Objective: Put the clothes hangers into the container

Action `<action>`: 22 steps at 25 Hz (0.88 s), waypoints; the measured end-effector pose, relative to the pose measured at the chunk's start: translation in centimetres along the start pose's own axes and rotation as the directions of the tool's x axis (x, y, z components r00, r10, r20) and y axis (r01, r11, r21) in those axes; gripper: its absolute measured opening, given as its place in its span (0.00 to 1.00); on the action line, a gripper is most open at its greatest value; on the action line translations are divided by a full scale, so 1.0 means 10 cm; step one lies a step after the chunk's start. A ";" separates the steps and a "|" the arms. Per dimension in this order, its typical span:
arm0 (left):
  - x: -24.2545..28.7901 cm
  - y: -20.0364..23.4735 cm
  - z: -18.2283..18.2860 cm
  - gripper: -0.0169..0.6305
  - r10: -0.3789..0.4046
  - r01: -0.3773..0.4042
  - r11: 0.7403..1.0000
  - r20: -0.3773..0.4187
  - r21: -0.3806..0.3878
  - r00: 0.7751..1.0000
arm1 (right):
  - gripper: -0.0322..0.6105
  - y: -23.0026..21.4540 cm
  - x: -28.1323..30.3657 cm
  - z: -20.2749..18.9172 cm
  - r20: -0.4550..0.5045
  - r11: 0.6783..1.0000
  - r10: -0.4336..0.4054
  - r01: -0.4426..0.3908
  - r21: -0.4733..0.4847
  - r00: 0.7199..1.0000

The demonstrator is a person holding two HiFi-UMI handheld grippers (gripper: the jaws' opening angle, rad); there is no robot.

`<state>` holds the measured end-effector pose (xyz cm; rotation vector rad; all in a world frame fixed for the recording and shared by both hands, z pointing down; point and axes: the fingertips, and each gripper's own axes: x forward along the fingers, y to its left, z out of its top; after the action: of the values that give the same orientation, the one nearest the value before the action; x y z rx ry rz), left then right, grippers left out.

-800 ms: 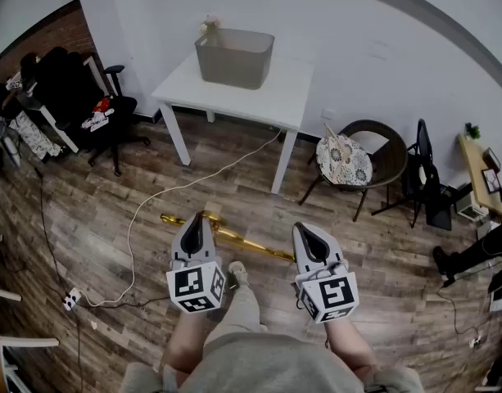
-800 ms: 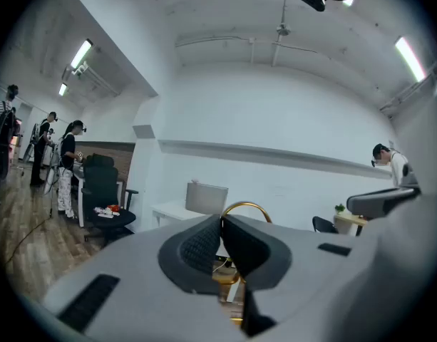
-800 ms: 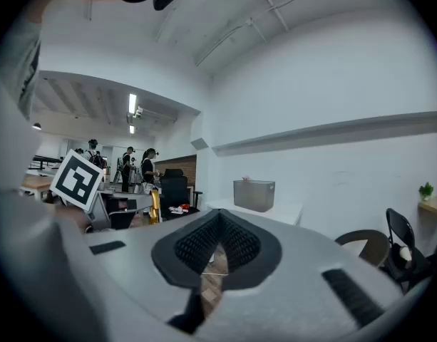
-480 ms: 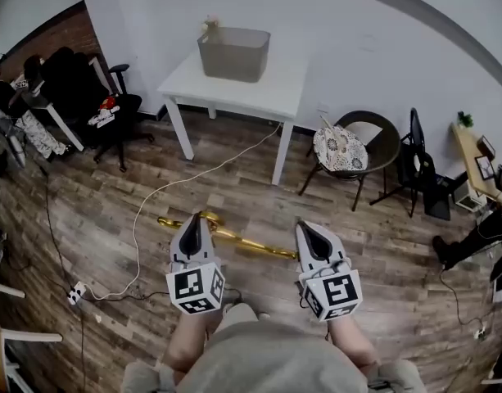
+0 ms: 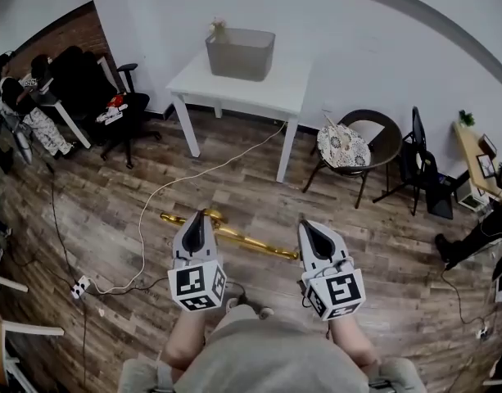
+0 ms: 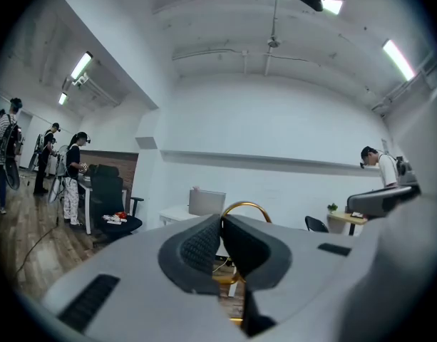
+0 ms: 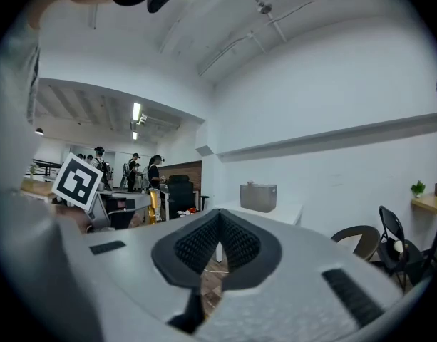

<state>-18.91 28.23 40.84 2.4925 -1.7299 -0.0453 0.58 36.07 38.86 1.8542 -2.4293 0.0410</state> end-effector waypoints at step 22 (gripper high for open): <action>-0.39 -0.20 0.00 0.05 0.072 -0.072 0.997 0.014 0.007 0.997 | 0.05 -0.02 -0.35 -0.15 0.000 0.995 0.094 -0.094 0.042 0.996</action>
<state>-18.38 32.60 40.47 2.4389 -1.8268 -0.0500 1.73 39.50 40.01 1.7543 -2.5319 0.1008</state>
